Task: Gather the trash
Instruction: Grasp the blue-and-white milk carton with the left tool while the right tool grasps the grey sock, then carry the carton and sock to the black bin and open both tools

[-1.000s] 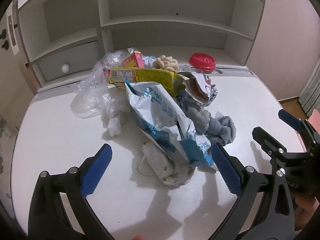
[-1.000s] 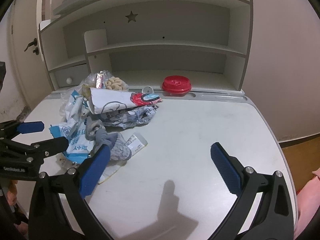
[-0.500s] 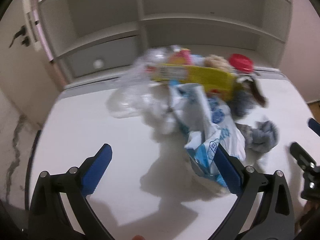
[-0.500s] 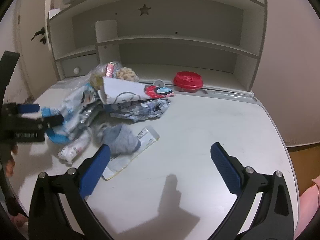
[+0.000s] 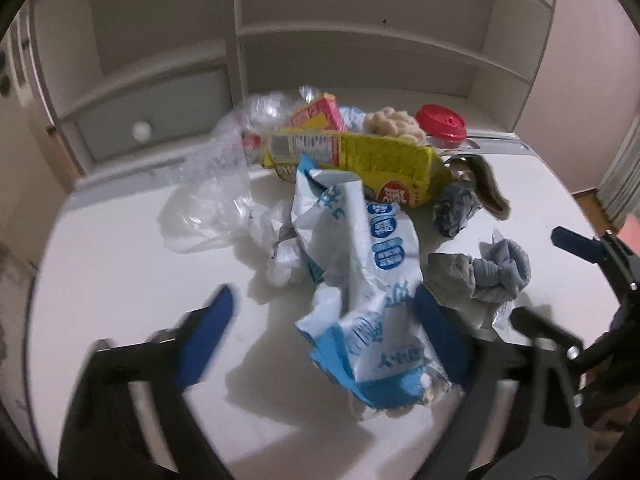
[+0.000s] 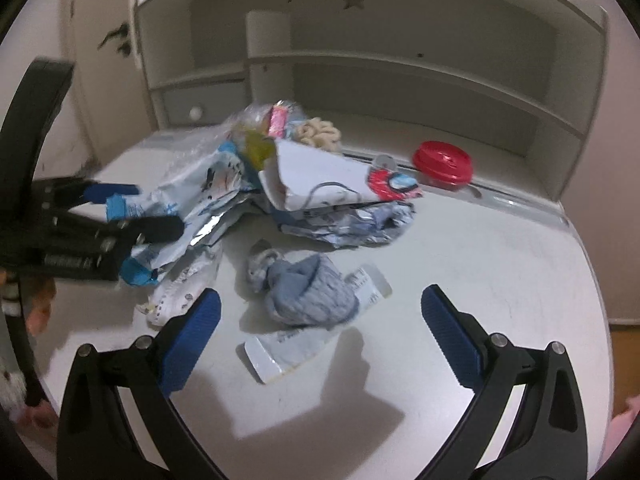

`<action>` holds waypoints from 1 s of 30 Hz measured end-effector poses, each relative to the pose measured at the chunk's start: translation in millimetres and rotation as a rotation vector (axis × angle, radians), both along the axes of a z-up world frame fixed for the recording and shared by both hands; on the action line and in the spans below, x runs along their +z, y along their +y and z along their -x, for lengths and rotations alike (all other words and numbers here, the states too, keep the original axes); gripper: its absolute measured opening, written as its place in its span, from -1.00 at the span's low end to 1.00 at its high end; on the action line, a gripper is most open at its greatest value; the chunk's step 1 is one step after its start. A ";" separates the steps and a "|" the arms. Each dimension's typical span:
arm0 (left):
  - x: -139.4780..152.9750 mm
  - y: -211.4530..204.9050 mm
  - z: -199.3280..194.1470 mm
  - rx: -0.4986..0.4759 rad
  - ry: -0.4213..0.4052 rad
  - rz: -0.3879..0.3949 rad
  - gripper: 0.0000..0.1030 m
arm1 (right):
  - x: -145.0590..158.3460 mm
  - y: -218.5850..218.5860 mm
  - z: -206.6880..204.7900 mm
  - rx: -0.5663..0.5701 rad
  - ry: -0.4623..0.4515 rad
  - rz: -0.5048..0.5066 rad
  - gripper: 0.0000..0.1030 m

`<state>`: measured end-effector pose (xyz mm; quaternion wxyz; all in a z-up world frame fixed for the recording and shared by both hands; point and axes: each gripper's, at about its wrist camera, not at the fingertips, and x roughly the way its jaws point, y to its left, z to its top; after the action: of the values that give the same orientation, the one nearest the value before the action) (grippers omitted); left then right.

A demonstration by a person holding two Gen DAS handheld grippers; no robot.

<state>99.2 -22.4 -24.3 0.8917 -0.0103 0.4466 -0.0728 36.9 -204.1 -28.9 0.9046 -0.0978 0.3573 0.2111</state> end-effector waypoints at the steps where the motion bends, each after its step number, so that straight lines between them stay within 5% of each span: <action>1: -3.8 3.2 -5.9 -0.010 0.021 0.035 0.08 | -2.1 4.5 -4.1 0.009 0.003 0.020 0.81; 4: -8.7 11.8 -8.6 -0.051 0.023 0.158 -0.40 | -9.7 13.4 -16.1 0.027 0.042 0.036 0.33; 6: -7.6 12.7 -9.4 -0.054 0.007 0.149 -0.43 | -14.4 15.3 -21.5 0.041 0.079 0.015 -0.45; 30: 61.9 8.7 58.9 -0.028 -0.211 0.039 -0.51 | 26.1 -8.2 13.2 0.054 -0.007 -0.165 -0.54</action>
<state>40.3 -13.8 37.6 0.9323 -0.0139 0.3488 -0.0945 23.7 -212.3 -2.8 0.9047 -0.0335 0.3327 0.2639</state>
